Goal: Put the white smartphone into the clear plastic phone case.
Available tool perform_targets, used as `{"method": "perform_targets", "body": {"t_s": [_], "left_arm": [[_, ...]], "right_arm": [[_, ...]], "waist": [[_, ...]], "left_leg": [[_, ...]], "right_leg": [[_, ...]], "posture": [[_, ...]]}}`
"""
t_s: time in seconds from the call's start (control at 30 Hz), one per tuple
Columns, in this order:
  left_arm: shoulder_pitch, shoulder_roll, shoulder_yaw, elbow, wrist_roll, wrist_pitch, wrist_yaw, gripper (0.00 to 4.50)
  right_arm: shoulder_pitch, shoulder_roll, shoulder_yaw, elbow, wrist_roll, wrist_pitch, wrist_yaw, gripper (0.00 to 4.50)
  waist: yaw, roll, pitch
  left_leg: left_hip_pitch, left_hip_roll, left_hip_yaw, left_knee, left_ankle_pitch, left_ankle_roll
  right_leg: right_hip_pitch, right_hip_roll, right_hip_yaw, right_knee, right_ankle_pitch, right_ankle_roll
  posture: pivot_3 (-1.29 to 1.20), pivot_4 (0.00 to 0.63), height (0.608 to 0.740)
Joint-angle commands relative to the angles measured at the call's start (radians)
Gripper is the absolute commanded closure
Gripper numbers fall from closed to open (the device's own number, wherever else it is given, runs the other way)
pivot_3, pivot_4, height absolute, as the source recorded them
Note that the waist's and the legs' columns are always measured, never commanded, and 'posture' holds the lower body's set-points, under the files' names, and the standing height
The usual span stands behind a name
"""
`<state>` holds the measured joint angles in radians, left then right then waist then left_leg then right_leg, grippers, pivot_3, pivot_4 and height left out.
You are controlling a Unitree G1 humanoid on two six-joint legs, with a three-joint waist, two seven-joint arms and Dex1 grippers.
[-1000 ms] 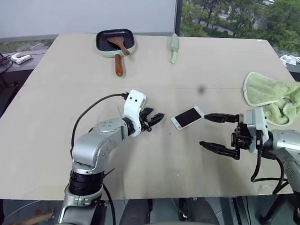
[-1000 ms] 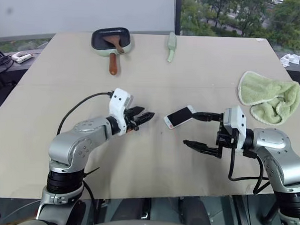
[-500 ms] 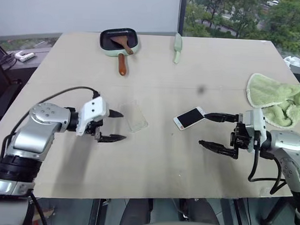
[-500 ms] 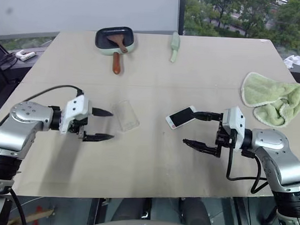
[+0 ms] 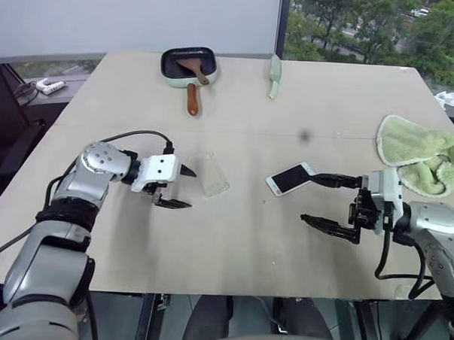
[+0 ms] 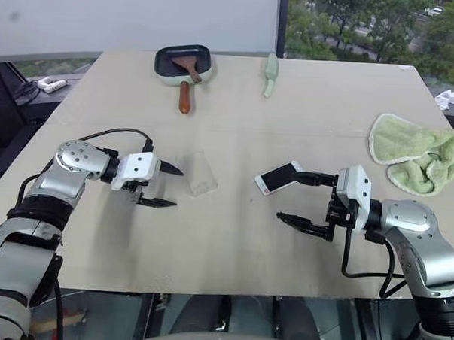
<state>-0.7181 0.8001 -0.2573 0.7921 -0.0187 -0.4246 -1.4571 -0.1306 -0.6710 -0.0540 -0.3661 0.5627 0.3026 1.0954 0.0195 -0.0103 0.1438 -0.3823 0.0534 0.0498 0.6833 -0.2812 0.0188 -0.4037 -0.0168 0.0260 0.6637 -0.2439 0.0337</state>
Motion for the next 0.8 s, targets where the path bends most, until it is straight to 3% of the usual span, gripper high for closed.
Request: {"method": "perform_targets", "body": {"t_s": [0.03, 0.23, 0.57, 0.8], "left_arm": [[-0.032, -0.014, -0.019, 0.088, 0.080, -0.041, 0.054, 1.94], [-0.050, -0.028, -0.016, 0.087, 0.073, -0.048, 0.046, 4.36], [-0.002, -0.084, 0.048, -0.090, -0.042, 0.139, -0.002, 4.45], [0.043, -0.125, 0.061, -0.228, -0.073, 0.257, 0.035, 4.45]], "right_arm": [[-0.003, -0.005, -0.024, -0.044, 0.022, -0.004, -0.013, 0.00], [-0.003, -0.005, -0.021, -0.046, 0.026, -0.004, -0.016, 0.00], [-0.011, 0.001, -0.009, -0.045, 0.023, -0.004, -0.019, 0.00], [-0.009, 0.003, -0.006, -0.046, 0.018, -0.005, -0.023, 0.00]], "waist": [[0.001, 0.003, -0.002], [0.001, 0.006, -0.005], [0.005, 0.002, -0.002], [-0.012, -0.002, 0.000]], "left_leg": [[0.004, 0.000, -0.001, 0.000, 0.000, 0.000], [0.006, 0.000, -0.002, 0.001, 0.000, 0.000], [-0.001, 0.000, -0.003, 0.001, 0.000, 0.000], [-0.015, 0.000, -0.003, 0.002, 0.000, 0.000]], "right_leg": [[0.004, 0.000, 0.000, 0.000, -0.002, -0.001], [0.009, 0.000, 0.001, 0.000, -0.002, -0.001], [0.005, 0.000, 0.000, -0.003, 0.000, 0.001], [-0.011, 0.001, 0.001, -0.001, 0.001, 0.002]], "posture": [[0.00, 0.150, 0.740], [0.00, 0.150, 0.740], [0.00, 0.150, 0.740], [0.00, 0.150, 0.740]]}}
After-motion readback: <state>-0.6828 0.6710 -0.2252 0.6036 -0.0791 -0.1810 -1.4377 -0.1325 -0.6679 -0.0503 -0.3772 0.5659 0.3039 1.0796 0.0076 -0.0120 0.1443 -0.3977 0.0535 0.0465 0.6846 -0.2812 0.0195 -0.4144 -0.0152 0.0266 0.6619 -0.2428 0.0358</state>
